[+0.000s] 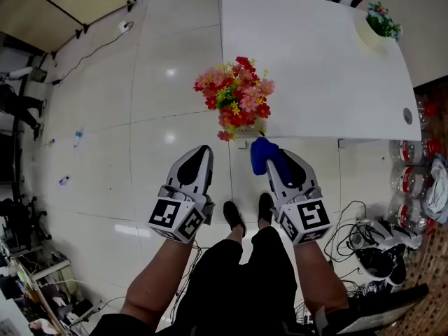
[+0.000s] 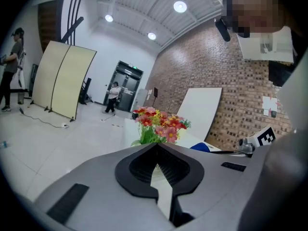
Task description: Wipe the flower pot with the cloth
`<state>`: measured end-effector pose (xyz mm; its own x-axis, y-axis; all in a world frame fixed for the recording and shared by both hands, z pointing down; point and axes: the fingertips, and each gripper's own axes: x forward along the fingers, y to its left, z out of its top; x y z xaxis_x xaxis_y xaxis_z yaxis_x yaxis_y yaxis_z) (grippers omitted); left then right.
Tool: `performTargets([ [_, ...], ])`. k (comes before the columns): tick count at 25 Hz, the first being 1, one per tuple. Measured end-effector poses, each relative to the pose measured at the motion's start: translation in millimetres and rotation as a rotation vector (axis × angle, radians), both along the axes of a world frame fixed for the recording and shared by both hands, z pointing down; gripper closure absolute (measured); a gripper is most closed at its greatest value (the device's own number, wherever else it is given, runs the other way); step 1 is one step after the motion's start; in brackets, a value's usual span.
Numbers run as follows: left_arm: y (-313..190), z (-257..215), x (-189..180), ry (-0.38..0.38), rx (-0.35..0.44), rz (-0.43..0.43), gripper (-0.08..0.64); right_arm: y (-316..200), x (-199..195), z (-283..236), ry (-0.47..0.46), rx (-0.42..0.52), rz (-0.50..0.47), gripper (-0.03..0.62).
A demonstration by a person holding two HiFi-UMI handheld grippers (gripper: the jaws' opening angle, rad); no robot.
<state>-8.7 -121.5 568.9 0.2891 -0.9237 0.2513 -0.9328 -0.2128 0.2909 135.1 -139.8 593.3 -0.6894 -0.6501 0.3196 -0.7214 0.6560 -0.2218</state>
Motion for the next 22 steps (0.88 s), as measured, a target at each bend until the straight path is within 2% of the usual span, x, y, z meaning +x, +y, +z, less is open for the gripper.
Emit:
performTargets([
  [6,12,-33,5,0.005,0.044,0.033,0.555,23,3,-38,0.011,0.013,-0.019,0.494],
  [13,19,-65,25,0.03,0.088,0.063,0.555,19,35,-82,0.039,0.066,0.014,0.494],
  [19,7,-76,40,-0.02,0.095,0.023,0.555,-13,50,-89,0.038,0.093,-0.076,0.494],
  [22,2,-80,47,-0.042,0.091,-0.056,0.555,-32,59,-94,0.015,0.096,-0.153,0.494],
])
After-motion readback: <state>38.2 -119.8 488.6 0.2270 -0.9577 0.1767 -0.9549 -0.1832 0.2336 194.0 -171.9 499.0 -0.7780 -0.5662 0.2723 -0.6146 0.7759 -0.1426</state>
